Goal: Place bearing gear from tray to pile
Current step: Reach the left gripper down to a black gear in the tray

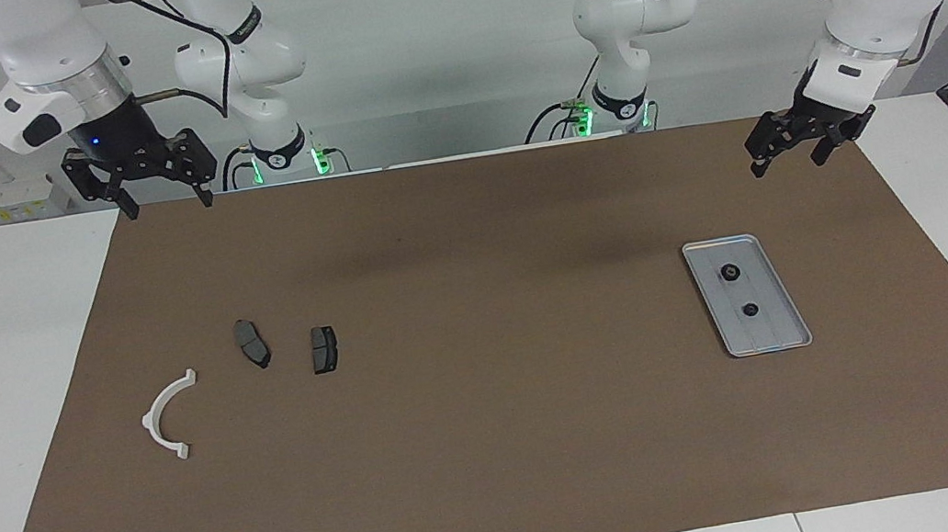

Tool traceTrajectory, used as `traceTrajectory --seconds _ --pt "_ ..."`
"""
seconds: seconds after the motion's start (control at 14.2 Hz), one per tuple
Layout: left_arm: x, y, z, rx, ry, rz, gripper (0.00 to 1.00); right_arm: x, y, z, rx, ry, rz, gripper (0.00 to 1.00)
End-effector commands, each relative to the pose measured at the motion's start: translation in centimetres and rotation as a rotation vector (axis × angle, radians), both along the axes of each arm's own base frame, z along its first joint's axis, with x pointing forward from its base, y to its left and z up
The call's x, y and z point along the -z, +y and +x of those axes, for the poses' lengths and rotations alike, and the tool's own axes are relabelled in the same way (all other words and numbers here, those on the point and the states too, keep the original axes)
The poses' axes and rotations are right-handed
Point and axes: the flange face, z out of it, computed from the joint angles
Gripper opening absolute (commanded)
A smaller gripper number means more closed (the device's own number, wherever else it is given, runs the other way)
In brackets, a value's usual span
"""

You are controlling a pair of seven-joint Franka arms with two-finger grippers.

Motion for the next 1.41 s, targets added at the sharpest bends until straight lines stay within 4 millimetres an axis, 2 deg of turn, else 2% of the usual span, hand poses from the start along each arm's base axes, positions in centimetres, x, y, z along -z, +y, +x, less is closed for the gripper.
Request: traceTrajectory --seconds 0.0,0.71,0.99,1.13,1.27,1.34 --pt "-0.4 -0.1 0.4 -0.010 -0.003 -0.001 1.00 -0.1 -0.3 -0.6 -0.029 -0.002 -0.013 1.00" --pt "-0.1 0.6 0.2 -0.010 -0.016 0.000 1.00 0.0 -0.3 -0.6 -0.029 -0.001 -0.015 1.00" --pt "4.9 1.1 1.0 -0.011 -0.042 0.001 1.00 0.4 -0.3 -0.3 -0.029 0.006 -0.015 1.00" --pt "8.8 1.2 1.8 0.000 -0.037 0.006 1.00 0.5 -0.3 -0.2 -0.030 0.007 -0.015 1.00" --pt "14.2 1.2 0.9 -0.001 -0.048 0.008 1.00 0.7 -0.3 -0.1 -0.036 0.012 -0.014 1.00" --pt "16.1 1.4 0.6 0.008 -0.065 0.009 1.00 1.0 -0.3 0.1 -0.052 0.013 -0.014 1.00"
